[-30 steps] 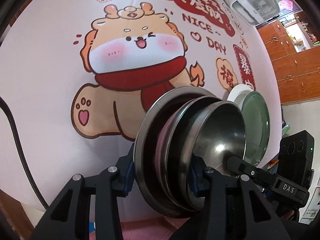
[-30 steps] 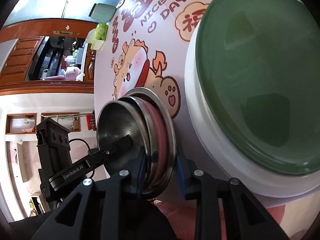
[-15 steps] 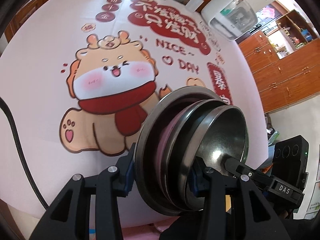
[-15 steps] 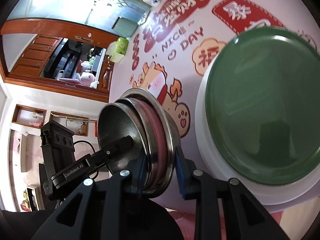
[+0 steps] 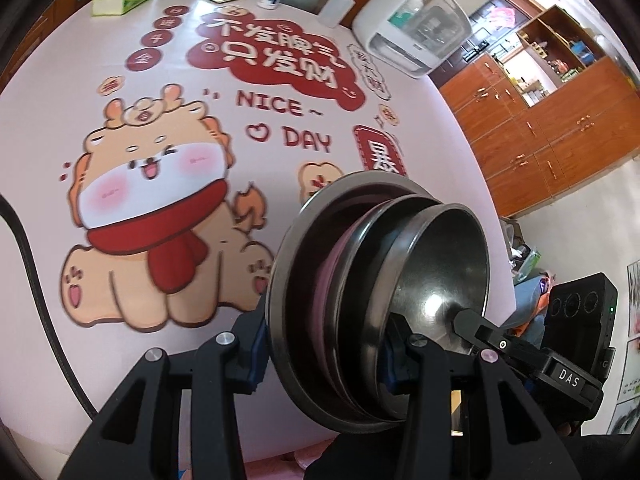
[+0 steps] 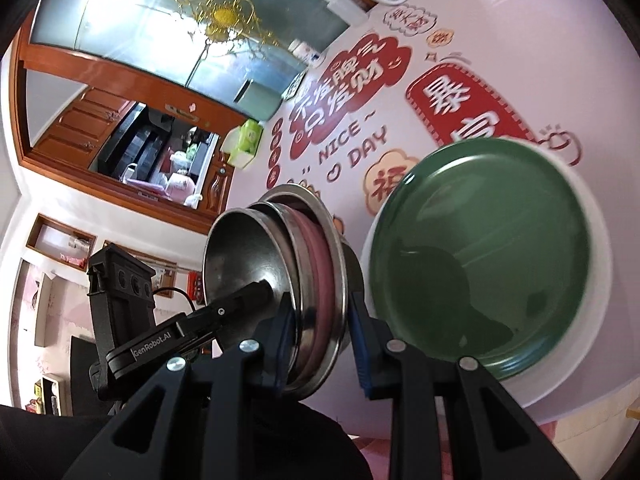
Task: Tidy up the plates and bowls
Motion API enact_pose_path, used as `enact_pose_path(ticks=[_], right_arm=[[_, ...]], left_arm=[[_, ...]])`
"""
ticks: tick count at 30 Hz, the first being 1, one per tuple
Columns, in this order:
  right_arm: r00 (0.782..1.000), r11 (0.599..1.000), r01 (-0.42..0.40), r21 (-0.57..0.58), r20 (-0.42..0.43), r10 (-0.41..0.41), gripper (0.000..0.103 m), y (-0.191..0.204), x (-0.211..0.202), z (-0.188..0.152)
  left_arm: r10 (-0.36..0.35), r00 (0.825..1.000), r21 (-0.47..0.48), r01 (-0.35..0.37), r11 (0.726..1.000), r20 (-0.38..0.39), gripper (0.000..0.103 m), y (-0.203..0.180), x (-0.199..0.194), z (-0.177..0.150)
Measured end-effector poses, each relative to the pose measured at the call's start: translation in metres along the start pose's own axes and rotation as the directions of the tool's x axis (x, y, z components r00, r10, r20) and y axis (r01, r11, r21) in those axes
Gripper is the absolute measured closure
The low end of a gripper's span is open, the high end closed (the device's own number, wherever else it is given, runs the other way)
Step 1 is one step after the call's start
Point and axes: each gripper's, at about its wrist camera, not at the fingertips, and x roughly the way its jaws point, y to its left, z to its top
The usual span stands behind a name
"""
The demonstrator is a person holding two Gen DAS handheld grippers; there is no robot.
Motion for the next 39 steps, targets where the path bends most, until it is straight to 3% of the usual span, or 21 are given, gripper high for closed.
enact_pose_path(ticks=[11, 24, 39], right_arm=[[0.999, 0.999, 0.031, 0.039, 0.023, -0.032, 0.077, -0.035, -0.034, 0.015], [0.997, 0.996, 0.076, 0.051, -0.010, -0.075, 0.076, -0.070, -0.057, 0.046], [0.990, 0.991, 0.105, 0.081, -0.107, -0.096, 0.072, -0.088, -0.049, 0.056]], left_arm=[[-0.026, 0.999, 0.023, 0.027, 0.999, -0.037, 0.063, -0.047, 0.034, 0.008], [-0.018, 0.995, 0.014, 0.019, 1.000, -0.101, 0.062, -0.087, 0.075, 0.018], [0.020, 0.982, -0.044, -0.029, 0.999, -0.187, 0.061, -0.086, 0.099, 0.018]])
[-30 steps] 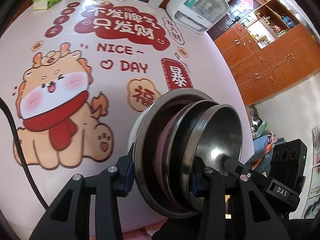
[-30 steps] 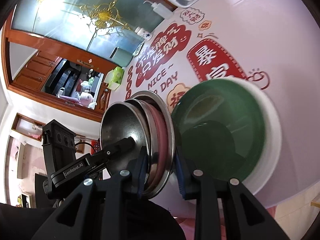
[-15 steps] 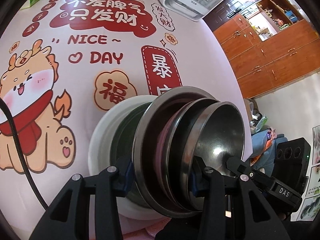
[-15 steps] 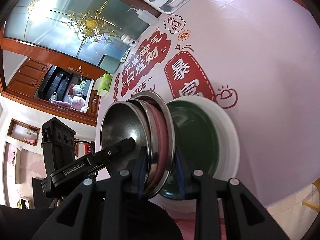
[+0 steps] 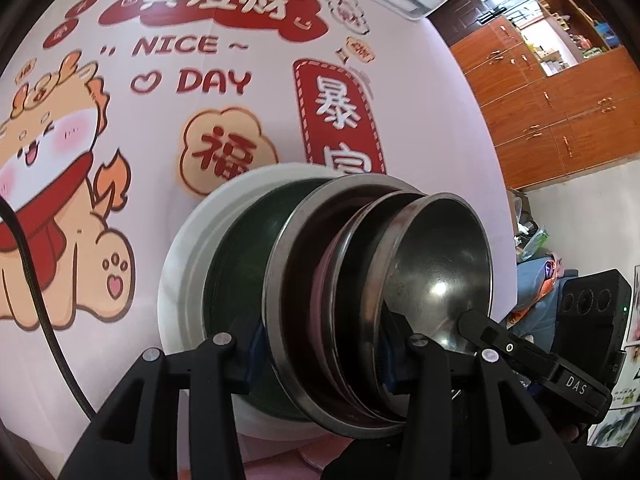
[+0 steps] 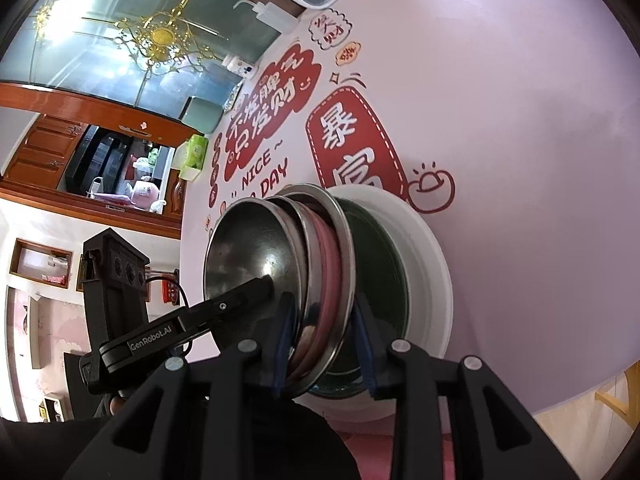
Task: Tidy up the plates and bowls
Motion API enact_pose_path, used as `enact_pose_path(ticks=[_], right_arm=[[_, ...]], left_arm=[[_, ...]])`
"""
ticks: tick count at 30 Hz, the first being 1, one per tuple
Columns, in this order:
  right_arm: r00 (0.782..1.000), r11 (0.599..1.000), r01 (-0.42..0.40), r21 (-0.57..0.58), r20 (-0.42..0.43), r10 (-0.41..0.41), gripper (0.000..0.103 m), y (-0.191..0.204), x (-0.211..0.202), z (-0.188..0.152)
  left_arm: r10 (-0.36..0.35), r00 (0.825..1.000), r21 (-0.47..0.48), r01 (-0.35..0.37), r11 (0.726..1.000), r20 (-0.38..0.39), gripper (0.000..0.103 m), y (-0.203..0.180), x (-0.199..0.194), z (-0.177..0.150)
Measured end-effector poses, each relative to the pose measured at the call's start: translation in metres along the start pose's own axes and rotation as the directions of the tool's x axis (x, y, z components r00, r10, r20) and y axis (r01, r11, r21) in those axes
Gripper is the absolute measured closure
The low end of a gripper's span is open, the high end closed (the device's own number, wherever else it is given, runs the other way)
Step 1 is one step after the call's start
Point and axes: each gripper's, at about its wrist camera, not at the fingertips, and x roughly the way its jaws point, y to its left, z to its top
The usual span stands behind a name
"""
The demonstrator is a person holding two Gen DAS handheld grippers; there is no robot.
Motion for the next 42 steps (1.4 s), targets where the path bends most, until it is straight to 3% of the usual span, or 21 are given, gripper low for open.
enact_pose_path(ticks=[9, 15, 22, 30, 35, 42], right_arm=[[1.000, 0.999, 0.021, 0.033, 0.002, -0.021, 0.072, 0.000, 0.004, -0.007], [0.997, 0.994, 0.054, 0.096, 0.047, -0.059, 0.071, -0.003, 0.001, -0.013], [0.983, 0.988, 0.065, 0.139, 0.159, -0.087, 0.059, 0.002, -0.013, -0.026], [0.969, 0.984, 0.093, 0.151, 0.211, -0.124, 0.058, 0.016, -0.019, -0.054], [0.969, 0.984, 0.136, 0.116, 0.191, -0.156, 0.045, 0.033, -0.016, -0.075], [0.962, 0.970, 0.241, 0.005, 0.133, -0.240, 0.041, 0.057, -0.006, -0.099]], left_arm=[[-0.015, 1.000, -0.004, 0.015, 1.000, -0.014, 0.060, 0.011, -0.003, -0.004], [-0.027, 1.000, 0.029, 0.028, 0.999, -0.002, 0.056, 0.013, -0.011, -0.002], [-0.049, 0.999, 0.086, 0.049, 0.995, 0.002, 0.054, 0.013, -0.022, -0.002], [-0.051, 0.998, 0.146, 0.046, 0.988, 0.028, 0.051, 0.018, -0.038, -0.016], [-0.035, 0.996, 0.174, 0.021, 0.984, 0.078, 0.047, 0.024, -0.056, -0.033], [0.026, 0.993, 0.191, -0.048, 0.980, 0.114, 0.046, 0.029, -0.067, -0.067]])
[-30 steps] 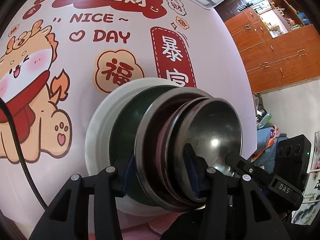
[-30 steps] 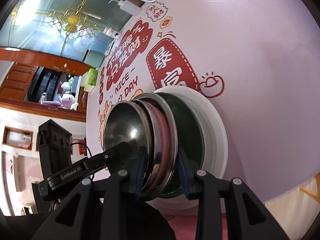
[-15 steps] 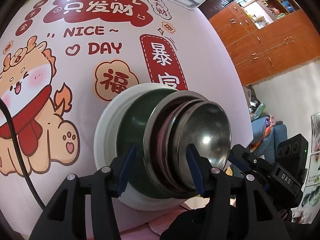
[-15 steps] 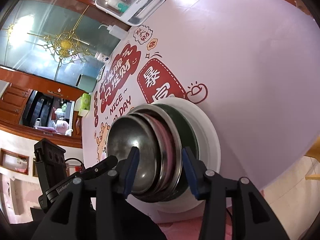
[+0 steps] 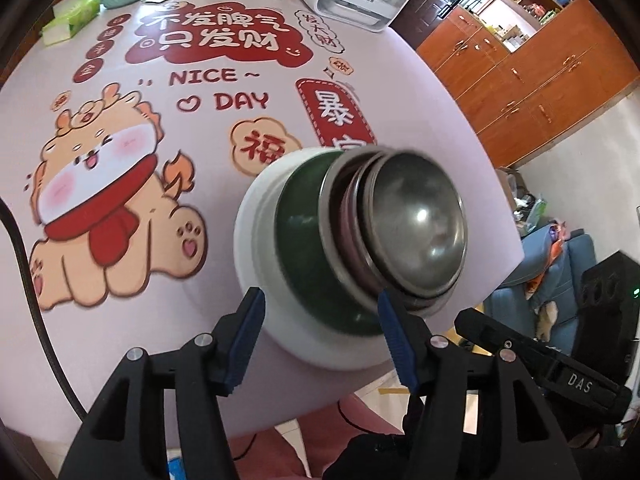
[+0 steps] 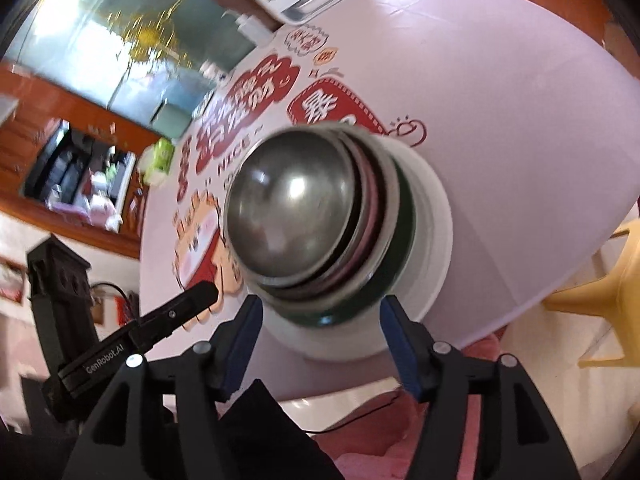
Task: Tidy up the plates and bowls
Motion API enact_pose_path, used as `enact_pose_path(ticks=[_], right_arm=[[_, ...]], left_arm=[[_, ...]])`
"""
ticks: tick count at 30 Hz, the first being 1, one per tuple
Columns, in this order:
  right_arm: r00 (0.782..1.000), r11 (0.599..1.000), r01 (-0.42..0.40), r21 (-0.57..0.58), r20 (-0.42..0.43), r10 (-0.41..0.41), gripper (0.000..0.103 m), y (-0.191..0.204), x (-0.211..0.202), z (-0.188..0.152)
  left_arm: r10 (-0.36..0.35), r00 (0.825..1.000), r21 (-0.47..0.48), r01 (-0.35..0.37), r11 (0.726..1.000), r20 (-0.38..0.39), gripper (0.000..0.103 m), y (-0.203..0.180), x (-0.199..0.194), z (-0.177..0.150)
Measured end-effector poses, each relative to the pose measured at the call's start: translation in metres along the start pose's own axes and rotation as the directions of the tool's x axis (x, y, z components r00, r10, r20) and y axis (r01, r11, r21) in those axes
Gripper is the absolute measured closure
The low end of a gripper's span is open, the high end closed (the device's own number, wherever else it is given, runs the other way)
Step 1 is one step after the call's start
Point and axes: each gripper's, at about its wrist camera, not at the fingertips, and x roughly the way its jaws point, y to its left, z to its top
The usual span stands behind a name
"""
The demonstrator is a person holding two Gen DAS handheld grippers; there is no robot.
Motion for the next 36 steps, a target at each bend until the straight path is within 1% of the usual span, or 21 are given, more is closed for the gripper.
enact_pose_path(ticks=[2, 4, 6, 10, 11, 13, 14, 16, 18, 20, 21, 22, 23, 24, 25, 27, 29, 31, 34, 35, 36], right_arm=[[1.000, 0.999, 0.021, -0.039, -0.005, -0.021, 0.037, 0.005, 0.001, -0.003], [1.000, 0.995, 0.025, -0.091, -0.014, -0.027, 0.037, 0.013, 0.001, -0.003], [0.999, 0.990, 0.024, -0.141, -0.020, -0.027, 0.036, 0.019, -0.001, -0.002], [0.999, 0.966, 0.028, -0.257, -0.020, -0.034, 0.027, 0.030, -0.007, 0.005], [0.999, 0.962, 0.025, -0.274, -0.023, -0.033, 0.026, 0.032, -0.008, 0.006], [0.999, 0.952, 0.011, -0.305, -0.028, -0.020, 0.026, 0.034, -0.013, 0.009], [1.000, 0.948, 0.004, -0.318, -0.025, -0.013, 0.026, 0.034, -0.017, 0.010], [1.000, 0.938, 0.005, -0.348, -0.012, -0.009, 0.025, 0.033, -0.023, 0.012], [1.000, 0.923, -0.003, -0.386, -0.011, -0.001, 0.023, 0.035, -0.028, 0.013], [0.999, 0.906, -0.050, -0.420, -0.037, 0.038, 0.022, 0.038, -0.033, 0.015], [0.998, 0.898, -0.063, -0.435, -0.047, 0.048, 0.021, 0.040, -0.036, 0.016], [0.997, 0.887, -0.079, -0.455, -0.053, 0.062, 0.018, 0.041, -0.041, 0.016], [0.996, 0.878, -0.083, -0.472, -0.050, 0.067, 0.017, 0.042, -0.046, 0.015], [0.997, 0.872, -0.078, -0.484, -0.040, 0.067, 0.016, 0.043, -0.050, 0.014], [0.997, 0.861, -0.080, -0.501, -0.029, 0.075, 0.015, 0.043, -0.057, 0.013], [0.995, 0.849, -0.094, -0.520, -0.022, 0.097, 0.012, 0.042, -0.069, 0.010], [0.995, 0.846, -0.080, -0.527, 0.001, 0.095, 0.005, 0.041, -0.083, 0.008], [0.996, 0.837, -0.048, -0.545, 0.038, 0.082, 0.003, 0.039, -0.095, 0.004], [0.993, 0.833, -0.013, -0.553, 0.091, 0.076, 0.000, 0.033, -0.113, -0.002], [0.991, 0.836, 0.001, -0.548, 0.112, 0.073, 0.000, 0.030, -0.119, -0.003], [0.990, 0.838, 0.005, -0.545, 0.121, 0.073, 0.000, 0.029, -0.121, -0.003]], left_arm=[[0.015, 1.000, 0.002, -0.015, 1.000, 0.018, 0.046, -0.001, -0.004, -0.010], [0.040, 0.998, -0.012, -0.039, 0.999, 0.043, 0.044, -0.002, -0.009, -0.017], [0.082, 0.994, -0.038, -0.079, 0.996, 0.070, 0.035, -0.002, -0.016, -0.023], [0.167, 0.975, -0.108, -0.152, 0.982, 0.145, 0.034, -0.007, -0.033, -0.029], [0.189, 0.970, -0.140, -0.168, 0.976, 0.154, 0.034, -0.009, -0.037, -0.030], [0.212, 0.961, -0.190, -0.178, 0.965, 0.176, 0.034, -0.013, -0.047, -0.031], [0.224, 0.955, -0.212, -0.182, 0.960, 0.195, 0.034, -0.017, -0.053, -0.032], [0.243, 0.944, -0.216, -0.195, 0.957, 0.225, 0.030, -0.026, -0.063, -0.035], [0.306, 0.918, -0.196, -0.262, 0.945, 0.251, 0.028, -0.041, -0.072, -0.037], [0.348, 0.898, -0.189, -0.305, 0.933, 0.270, 0.026, -0.055, -0.079, -0.040], [0.357, 0.891, -0.195, -0.312, 0.930, 0.281, 0.023, -0.061, -0.083, -0.043], [0.362, 0.887, -0.202, -0.314, 0.928, 0.286, 0.022, -0.064, -0.086, -0.046], [0.369, 0.881, -0.211, -0.316, 0.925, 0.296, 0.022, -0.070, -0.089, -0.050], [0.381, 0.871, -0.228, -0.321, 0.919, 0.310, 0.022, -0.074, -0.093, -0.053], [0.386, 0.866, -0.240, -0.320, 0.916, 0.318, 0.021, -0.078, -0.096, -0.056], [0.386, 0.863, -0.265, -0.309, 0.913, 0.326, 0.020, -0.085, -0.101, -0.062], [0.392, 0.859, -0.267, -0.314, 0.911, 0.328, 0.018, -0.094, -0.106, -0.067], [0.403, 0.850, -0.263, -0.326, 0.908, 0.340, 0.016, -0.103, -0.110, -0.073], [0.416, 0.833, -0.266, -0.335, 0.904, 0.364, 0.008, -0.115, -0.117, -0.082], [0.426, 0.823, -0.270, -0.343, 0.900, 0.375, 0.004, -0.119, -0.120, -0.085], [0.432, 0.817, -0.270, -0.348, 0.898, 0.382, 0.003, -0.121, -0.121, -0.086]])
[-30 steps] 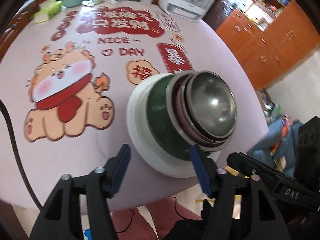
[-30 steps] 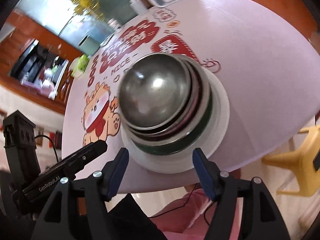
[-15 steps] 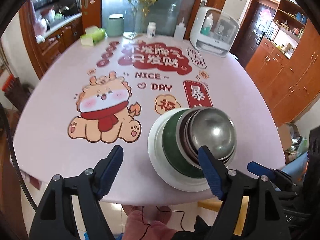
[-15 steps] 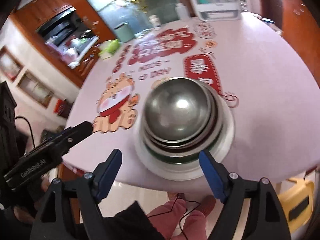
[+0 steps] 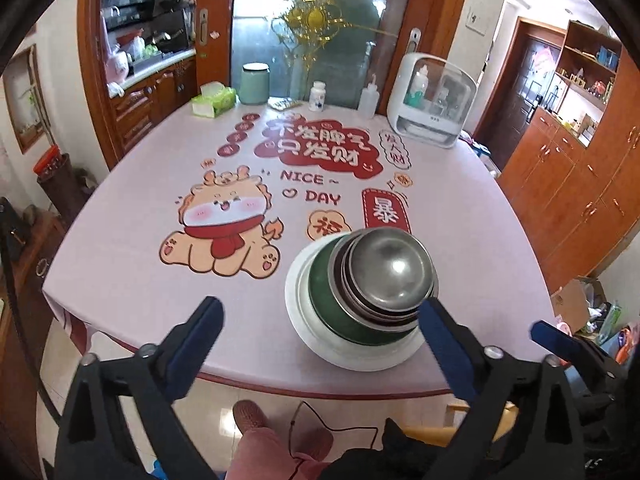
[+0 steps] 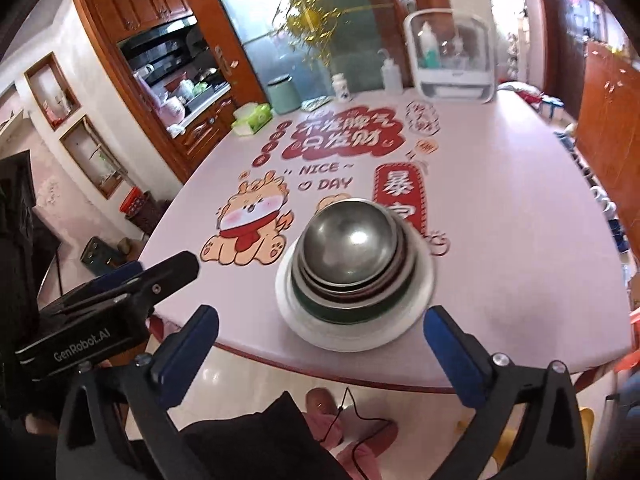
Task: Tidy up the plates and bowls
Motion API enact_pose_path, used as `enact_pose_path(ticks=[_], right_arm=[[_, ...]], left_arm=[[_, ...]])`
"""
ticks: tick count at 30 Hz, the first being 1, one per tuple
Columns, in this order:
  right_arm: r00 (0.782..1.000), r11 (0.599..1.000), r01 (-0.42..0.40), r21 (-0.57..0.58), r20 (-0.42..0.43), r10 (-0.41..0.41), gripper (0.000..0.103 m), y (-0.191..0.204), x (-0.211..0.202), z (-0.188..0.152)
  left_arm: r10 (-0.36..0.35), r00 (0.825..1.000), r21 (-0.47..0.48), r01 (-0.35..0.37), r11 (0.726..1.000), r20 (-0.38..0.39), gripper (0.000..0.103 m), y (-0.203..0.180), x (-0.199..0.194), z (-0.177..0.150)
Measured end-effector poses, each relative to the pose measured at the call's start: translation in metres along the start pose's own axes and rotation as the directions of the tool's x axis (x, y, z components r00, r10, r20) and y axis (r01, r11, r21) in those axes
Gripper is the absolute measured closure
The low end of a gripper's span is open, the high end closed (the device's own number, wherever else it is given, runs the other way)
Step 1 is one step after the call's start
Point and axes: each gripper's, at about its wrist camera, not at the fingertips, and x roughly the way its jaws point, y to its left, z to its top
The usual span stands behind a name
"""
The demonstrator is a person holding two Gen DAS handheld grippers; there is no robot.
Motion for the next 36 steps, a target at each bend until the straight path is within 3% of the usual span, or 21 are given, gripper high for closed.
enact_pose_path(ticks=[7, 20, 36], right_arm=[[0.998, 0.999, 0.031, 0.020, 0.057, -0.032, 0.000, -0.004, -0.016, -0.007], [0.999, 1.000, 0.011, 0.027, 0.048, -0.012, 0.000, 0.003, -0.010, -0.013], [0.999, 1.000, 0.001, 0.021, 0.034, -0.002, 0.000, 0.008, -0.008, -0.015]], left_arm=[[0.014, 0.999, 0.026, -0.015, 1.000, 0.038, 0.002, -0.009, -0.008, -0.003], [0.090, 0.990, -0.004, -0.090, 0.996, 0.111, 0.001, 0.002, -0.021, -0.006], [0.105, 0.984, -0.025, -0.102, 0.994, 0.144, 0.001, 0.005, -0.028, -0.011]])
